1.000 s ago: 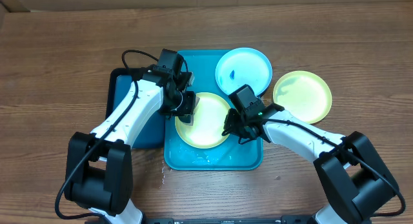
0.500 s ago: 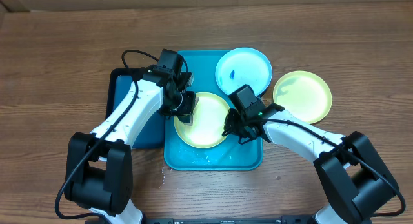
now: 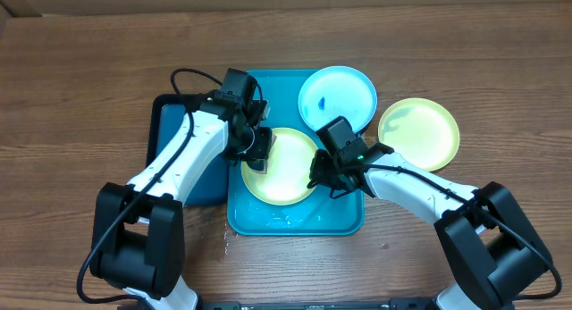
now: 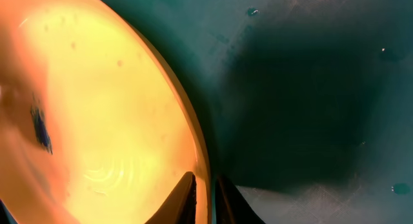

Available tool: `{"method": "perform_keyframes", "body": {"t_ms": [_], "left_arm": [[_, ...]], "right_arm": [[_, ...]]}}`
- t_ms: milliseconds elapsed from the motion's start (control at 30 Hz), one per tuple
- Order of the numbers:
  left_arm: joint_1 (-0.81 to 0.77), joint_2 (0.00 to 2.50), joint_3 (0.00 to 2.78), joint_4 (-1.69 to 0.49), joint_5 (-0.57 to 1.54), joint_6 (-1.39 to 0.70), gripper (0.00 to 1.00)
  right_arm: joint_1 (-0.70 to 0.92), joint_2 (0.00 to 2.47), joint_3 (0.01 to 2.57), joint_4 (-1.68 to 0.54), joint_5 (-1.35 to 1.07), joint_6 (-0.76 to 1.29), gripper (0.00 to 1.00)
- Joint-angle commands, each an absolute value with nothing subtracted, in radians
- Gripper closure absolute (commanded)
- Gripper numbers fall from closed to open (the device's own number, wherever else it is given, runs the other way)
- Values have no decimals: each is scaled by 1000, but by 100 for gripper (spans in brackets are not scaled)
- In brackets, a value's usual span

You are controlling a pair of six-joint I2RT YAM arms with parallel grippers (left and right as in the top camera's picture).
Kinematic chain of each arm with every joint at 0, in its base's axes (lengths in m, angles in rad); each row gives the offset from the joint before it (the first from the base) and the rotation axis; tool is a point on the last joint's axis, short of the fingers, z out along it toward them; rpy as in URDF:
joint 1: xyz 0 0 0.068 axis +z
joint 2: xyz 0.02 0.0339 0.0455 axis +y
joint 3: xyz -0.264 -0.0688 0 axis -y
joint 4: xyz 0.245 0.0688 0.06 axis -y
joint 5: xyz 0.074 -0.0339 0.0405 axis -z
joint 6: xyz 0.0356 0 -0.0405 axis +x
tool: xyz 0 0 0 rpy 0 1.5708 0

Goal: Clean dirty plates on tray and stack at the side
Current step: 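Scrub the yellow plate with the sponge while right gripper holds its rim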

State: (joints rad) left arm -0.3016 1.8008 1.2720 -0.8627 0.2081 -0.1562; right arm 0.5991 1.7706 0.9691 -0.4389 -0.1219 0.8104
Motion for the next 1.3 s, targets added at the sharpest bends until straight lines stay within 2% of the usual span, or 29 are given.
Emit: {"method": "perform_keyframes", "body": {"t_ms": [0,133,500,967,1267], "left_arm": [[-312,1806,1271,-857,202,-133,96],[-316,1806,1270,-860,195,-118,96],[-318,1807,1190,-809,120,-118,96],[-318,1896,1134,-693,157,-120,96],[-318,1963,1140,-762,370,-42,95]], "right_arm": [[601,1756,977,-435,-106,802,89],[601,1756,977,-435,-106,802,96],[601,1756,976,-435,-106,802,96],[601,1756,976,-439,-106,802,96],[601,1757,976,-439,-107,794,96]]}}
